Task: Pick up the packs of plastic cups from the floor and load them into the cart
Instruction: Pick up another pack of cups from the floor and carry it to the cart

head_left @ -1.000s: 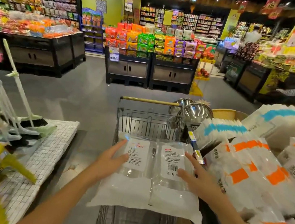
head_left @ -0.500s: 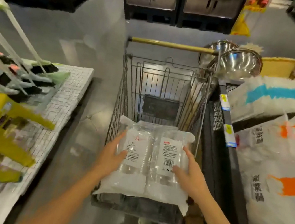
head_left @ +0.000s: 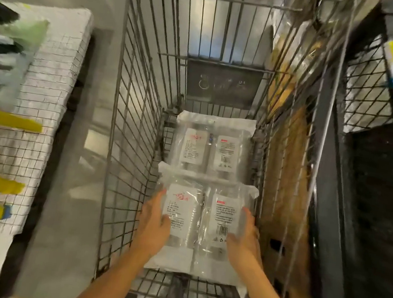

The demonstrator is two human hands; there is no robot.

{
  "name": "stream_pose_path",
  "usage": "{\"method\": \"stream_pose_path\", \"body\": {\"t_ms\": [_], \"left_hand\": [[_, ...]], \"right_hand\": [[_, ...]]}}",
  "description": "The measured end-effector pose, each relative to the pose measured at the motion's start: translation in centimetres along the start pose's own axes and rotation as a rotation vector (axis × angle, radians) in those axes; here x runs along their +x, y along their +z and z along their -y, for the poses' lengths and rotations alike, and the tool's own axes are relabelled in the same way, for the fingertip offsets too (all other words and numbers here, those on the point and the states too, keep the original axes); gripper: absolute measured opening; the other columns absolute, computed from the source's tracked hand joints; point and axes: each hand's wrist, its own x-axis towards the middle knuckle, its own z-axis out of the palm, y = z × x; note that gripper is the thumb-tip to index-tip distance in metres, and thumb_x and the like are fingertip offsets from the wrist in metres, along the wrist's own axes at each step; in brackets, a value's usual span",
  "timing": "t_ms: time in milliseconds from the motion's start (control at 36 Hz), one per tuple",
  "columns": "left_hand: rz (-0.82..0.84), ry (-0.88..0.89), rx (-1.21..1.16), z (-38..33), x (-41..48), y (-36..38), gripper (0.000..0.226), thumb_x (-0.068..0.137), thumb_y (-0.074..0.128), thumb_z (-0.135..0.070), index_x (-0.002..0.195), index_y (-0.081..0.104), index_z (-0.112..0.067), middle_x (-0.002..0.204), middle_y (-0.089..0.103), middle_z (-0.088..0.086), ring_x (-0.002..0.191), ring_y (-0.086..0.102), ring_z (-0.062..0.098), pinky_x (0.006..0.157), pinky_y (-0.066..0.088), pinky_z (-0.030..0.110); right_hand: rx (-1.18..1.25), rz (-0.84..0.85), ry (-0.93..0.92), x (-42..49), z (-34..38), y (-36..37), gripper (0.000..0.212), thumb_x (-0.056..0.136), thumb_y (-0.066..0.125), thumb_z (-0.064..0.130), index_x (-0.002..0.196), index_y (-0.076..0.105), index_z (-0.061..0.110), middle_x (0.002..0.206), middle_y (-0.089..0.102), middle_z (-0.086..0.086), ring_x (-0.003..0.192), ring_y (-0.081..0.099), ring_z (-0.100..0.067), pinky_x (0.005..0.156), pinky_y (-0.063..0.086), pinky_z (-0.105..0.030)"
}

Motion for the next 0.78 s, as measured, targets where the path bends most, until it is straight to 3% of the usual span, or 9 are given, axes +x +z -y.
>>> {"method": "stream_pose_path", "body": {"t_ms": [83, 167, 222, 306, 389, 500, 583, 667, 778], "left_hand": [[-0.025, -0.009, 0.070, 1.9, 1.2, 2.0, 0.067, 0.096, 0.042, -0.014, 0.140, 0.016, -0.058, 0.140, 0.029, -0.001, 0.120, 0.042, 0.026, 0.097, 0.047, 0.051], [-0.087, 0.001, 0.128, 3.0, 1.3, 3.5, 0.063, 0.098, 0.039, -0.016, 0.145, 0.015, -0.050, 0.129, 0.032, 0.002, 0.106, 0.046, 0.023, 0.079, 0.046, 0.034], [-0.107, -0.006, 0.138, 3.8, 1.2, 4.2, 0.061, 0.098, 0.039, -0.016, 0.146, 0.016, -0.047, 0.127, 0.034, 0.003, 0.093, 0.048, 0.019, 0.063, 0.042, 0.026], [-0.111, 0.014, 0.141, 4.4, 0.3, 4.9, 0.064, 0.097, 0.042, -0.011, 0.150, 0.018, -0.039, 0.140, 0.031, 0.007, 0.078, 0.049, 0.008, 0.050, 0.042, 0.020], [-0.111, 0.043, 0.149, 4.6, -0.6, 4.8, 0.065, 0.092, 0.043, -0.009, 0.149, 0.024, -0.033, 0.144, 0.029, 0.008, 0.085, 0.048, 0.009, 0.053, 0.045, 0.020], [-0.046, 0.072, 0.230, 5.0, -1.1, 4.5, 0.061, 0.089, 0.039, -0.017, 0.147, 0.024, -0.032, 0.137, 0.034, 0.011, 0.080, 0.048, 0.017, 0.046, 0.036, 0.017], [-0.003, 0.039, 0.270, 5.6, -0.7, 4.7, 0.058, 0.092, 0.037, -0.021, 0.146, 0.020, -0.036, 0.130, 0.035, 0.012, 0.074, 0.049, 0.017, 0.042, 0.043, 0.023], [0.019, 0.079, 0.270, 6.1, 0.0, 4.6, 0.053, 0.092, 0.041, -0.013, 0.140, 0.024, -0.028, 0.130, 0.035, 0.013, 0.088, 0.054, 0.025, 0.049, 0.055, 0.034], [0.018, 0.021, 0.256, 7.2, 1.6, 4.9, 0.055, 0.096, 0.042, -0.013, 0.140, 0.022, -0.040, 0.132, 0.030, 0.001, 0.100, 0.051, 0.021, 0.072, 0.056, 0.038]], "right_hand": [[0.026, -0.003, -0.003, 1.3, -1.2, 1.2, 0.077, 0.100, 0.046, 0.001, 0.156, 0.010, 0.040, 0.146, 0.030, 0.014, 0.128, 0.043, -0.016, 0.102, 0.039, -0.031], [0.052, -0.016, -0.031, 2.4, -2.7, 2.1, 0.076, 0.099, 0.046, -0.005, 0.158, 0.013, 0.030, 0.151, 0.028, 0.013, 0.130, 0.031, 0.003, 0.104, 0.028, -0.016], [0.059, -0.052, -0.042, 2.9, -3.7, 2.7, 0.076, 0.097, 0.047, -0.007, 0.158, 0.015, 0.024, 0.157, 0.029, 0.002, 0.132, 0.031, 0.000, 0.109, 0.029, -0.016], [0.083, -0.081, -0.053, 3.2, -5.3, 3.4, 0.083, 0.095, 0.051, -0.004, 0.156, 0.015, 0.037, 0.155, 0.029, 0.010, 0.141, 0.033, -0.009, 0.114, 0.040, -0.044], [0.041, -0.132, -0.044, 2.5, -5.9, 3.6, 0.085, 0.093, 0.054, 0.001, 0.152, 0.015, 0.048, 0.154, 0.028, 0.016, 0.141, 0.034, -0.010, 0.111, 0.043, -0.046], [0.023, -0.152, 0.046, 1.7, -6.1, 3.9, 0.086, 0.092, 0.053, 0.005, 0.147, 0.013, 0.058, 0.152, 0.033, 0.012, 0.134, 0.043, -0.017, 0.105, 0.047, -0.049], [0.008, -0.127, 0.026, 2.2, -6.1, 4.0, 0.086, 0.091, 0.054, 0.008, 0.146, 0.012, 0.060, 0.151, 0.030, 0.012, 0.136, 0.040, -0.017, 0.109, 0.044, -0.046], [-0.008, -0.100, 0.040, 2.7, -5.8, 4.2, 0.079, 0.095, 0.052, 0.004, 0.155, 0.014, 0.036, 0.154, 0.024, 0.010, 0.139, 0.028, -0.010, 0.113, 0.029, -0.030], [-0.043, -0.071, 0.022, 3.7, -6.5, 4.9, 0.076, 0.096, 0.049, 0.006, 0.154, 0.012, 0.038, 0.160, 0.012, 0.013, 0.150, 0.014, -0.017, 0.120, 0.027, -0.048]]}}
